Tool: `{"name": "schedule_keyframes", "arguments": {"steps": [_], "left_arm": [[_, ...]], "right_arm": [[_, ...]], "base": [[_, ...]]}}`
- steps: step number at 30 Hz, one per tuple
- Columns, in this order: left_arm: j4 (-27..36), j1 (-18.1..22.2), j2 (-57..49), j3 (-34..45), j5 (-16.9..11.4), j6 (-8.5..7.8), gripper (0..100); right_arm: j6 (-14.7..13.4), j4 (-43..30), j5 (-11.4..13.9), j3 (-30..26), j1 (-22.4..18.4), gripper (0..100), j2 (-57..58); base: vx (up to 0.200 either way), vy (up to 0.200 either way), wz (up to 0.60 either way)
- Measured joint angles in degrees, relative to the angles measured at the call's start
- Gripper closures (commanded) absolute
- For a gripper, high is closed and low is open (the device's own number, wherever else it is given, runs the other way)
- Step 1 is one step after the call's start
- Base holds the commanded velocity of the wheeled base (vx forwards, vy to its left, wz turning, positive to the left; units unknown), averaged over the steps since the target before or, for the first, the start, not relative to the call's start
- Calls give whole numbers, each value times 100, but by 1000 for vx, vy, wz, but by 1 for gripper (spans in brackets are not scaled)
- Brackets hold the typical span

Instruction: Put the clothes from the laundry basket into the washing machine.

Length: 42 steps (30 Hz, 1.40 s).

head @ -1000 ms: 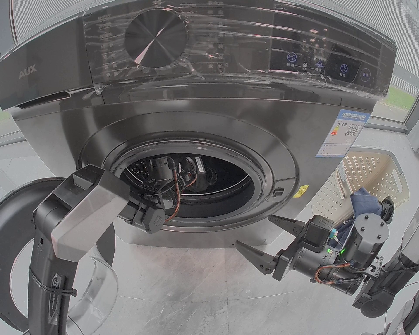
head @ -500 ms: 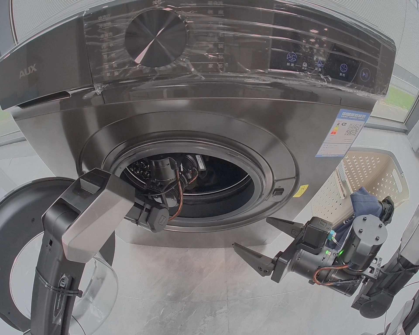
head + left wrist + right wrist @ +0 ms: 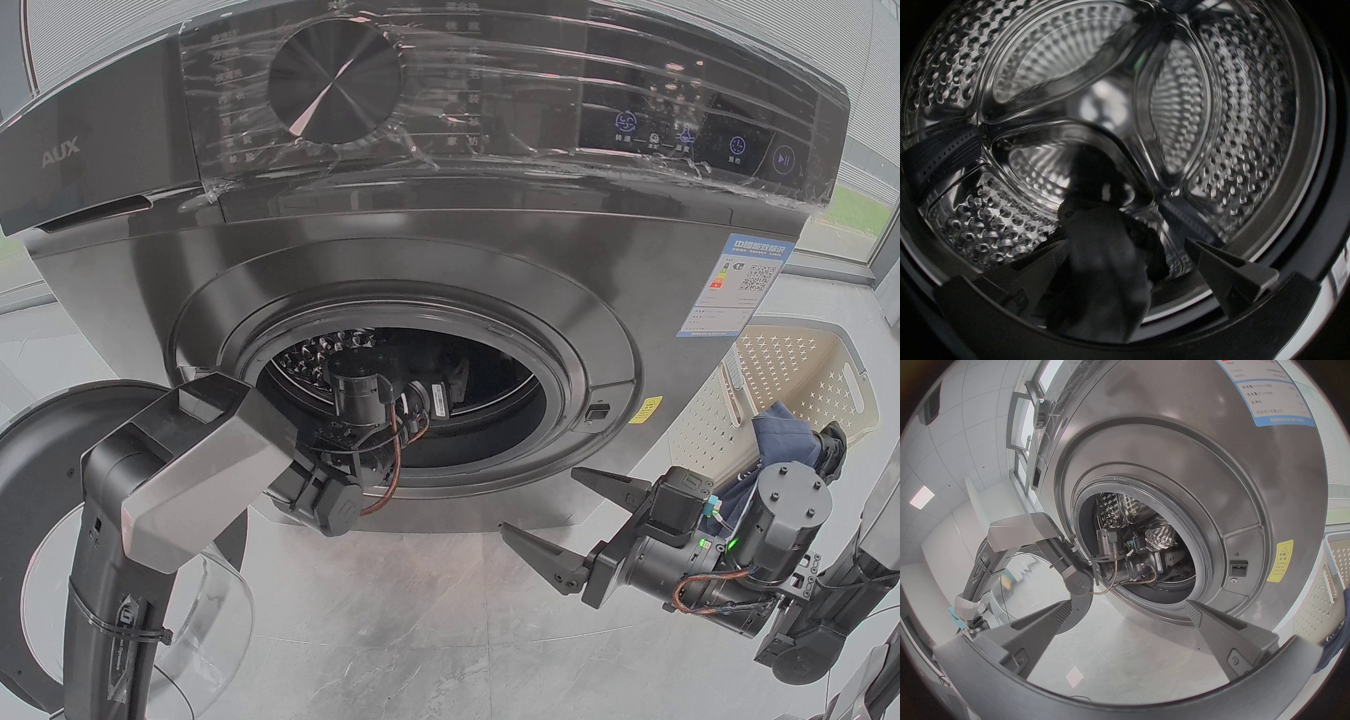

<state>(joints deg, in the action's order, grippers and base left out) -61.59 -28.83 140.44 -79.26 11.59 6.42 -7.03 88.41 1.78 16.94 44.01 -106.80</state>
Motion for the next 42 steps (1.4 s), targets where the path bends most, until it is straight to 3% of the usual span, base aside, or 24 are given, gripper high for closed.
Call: {"name": "schedule_keyframes", "arguments": {"steps": [5, 12, 13, 26, 30, 36, 37, 42], "left_arm": [[-207, -83, -163, 656, 6, -462, 0], [-233, -121, -185, 774, -10, -558, 0], [-216, -104, -160, 718, -10, -558, 100], [132, 141, 323, -336, -24, -479, 100], [189, 179, 499, -941, 17, -352, 100], [217, 223, 775, -1829, 132, -16, 100], [213, 223, 808, -1888, 140, 2, 0], [193, 199, 866, -1866, 160, 61, 0]], "right_arm": [[0, 0, 0, -5, 0, 0, 0], [-29, -2, -4, -6, 23, 0, 0], [-32, -2, -4, -6, 28, 0, 0], [-35, 0, 5, 5, 50, 0, -11], [-35, -2, 5, 6, 54, 0, -20], [-35, -2, 5, 24, 54, 0, -34], [-35, -2, 5, 26, 54, 0, -39], [-40, -2, 5, 35, 54, 0, -56]], "base": [[0, 0, 0], [0, 0, 0], [0, 0, 0], [0, 0, 0], [0, 0, 0], [0, 0, 0], [0, 0, 0], [0, 0, 0]]}}
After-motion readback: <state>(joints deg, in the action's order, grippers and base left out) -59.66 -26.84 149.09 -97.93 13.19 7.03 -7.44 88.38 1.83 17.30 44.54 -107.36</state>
